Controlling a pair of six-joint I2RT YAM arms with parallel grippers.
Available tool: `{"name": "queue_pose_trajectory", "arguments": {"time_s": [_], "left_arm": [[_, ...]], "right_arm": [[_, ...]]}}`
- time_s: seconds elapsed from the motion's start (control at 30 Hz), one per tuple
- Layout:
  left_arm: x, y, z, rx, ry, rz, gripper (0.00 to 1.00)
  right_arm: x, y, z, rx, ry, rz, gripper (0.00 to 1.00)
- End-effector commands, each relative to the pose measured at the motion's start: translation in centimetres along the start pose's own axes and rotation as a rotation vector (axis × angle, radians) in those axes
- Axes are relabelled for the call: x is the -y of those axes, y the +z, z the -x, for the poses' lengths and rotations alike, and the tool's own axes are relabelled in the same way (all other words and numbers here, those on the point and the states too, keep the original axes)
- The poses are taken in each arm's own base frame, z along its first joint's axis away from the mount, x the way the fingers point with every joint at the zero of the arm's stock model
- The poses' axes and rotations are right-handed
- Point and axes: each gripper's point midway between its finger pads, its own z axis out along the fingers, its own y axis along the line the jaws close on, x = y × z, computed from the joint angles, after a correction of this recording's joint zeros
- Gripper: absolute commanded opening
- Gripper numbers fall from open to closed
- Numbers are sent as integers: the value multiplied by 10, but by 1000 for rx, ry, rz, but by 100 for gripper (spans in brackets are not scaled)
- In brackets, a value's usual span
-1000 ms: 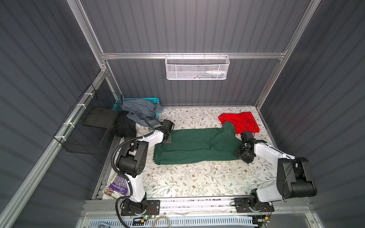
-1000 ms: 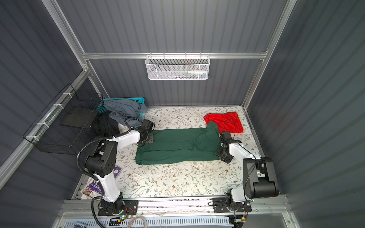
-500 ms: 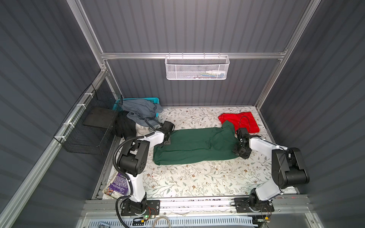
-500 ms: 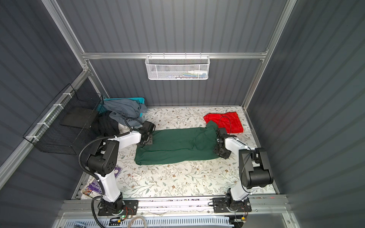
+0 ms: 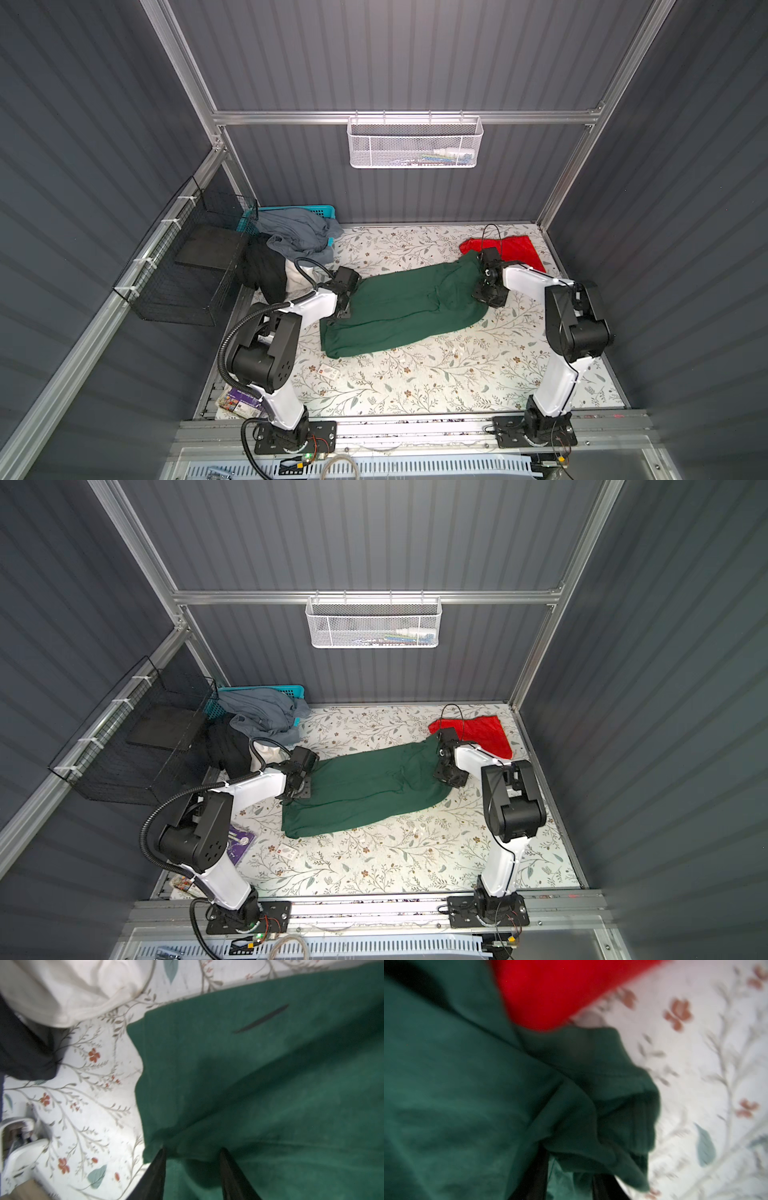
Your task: Fold and stack the t-shirts
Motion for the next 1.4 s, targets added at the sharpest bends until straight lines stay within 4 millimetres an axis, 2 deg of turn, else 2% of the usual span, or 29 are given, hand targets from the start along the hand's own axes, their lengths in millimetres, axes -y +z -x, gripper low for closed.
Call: {"name": "queue_pose_trajectory", "arguments": {"time_s": [0.0, 0.27, 0.53, 0.73, 1.0, 1.1, 1.23, 1.27, 1.37], "left_arm": [[-9, -4, -8, -9, -8, 31, 44], [0, -8, -11, -20, -16, -17, 43], [10, -11, -15, -39, 11, -28, 42], [18, -21, -13, -27, 31, -34, 42], [31, -28, -23, -63, 75, -30, 42], [34, -36, -28, -71, 91, -35, 42], [41, -46, -34, -72, 113, -51, 42], [43, -49, -33, -70, 116, -53, 42], [50, -59, -25, -48, 114, -78, 48]], "right_arm": [[-23, 3, 9, 0, -70, 14, 36], [-73, 8, 37, -2, -173, 57, 35], [-118, 17, 55, -30, -265, 126, 38], [-137, 27, 70, -44, -319, 128, 38], [-146, 24, 118, 54, -344, 114, 44], [-133, 22, 138, 78, -310, 94, 44], [-118, 12, 151, 99, -247, 103, 44], [-115, 8, 152, 109, -242, 99, 47], [-118, -21, 153, 135, -241, 146, 71]]}}
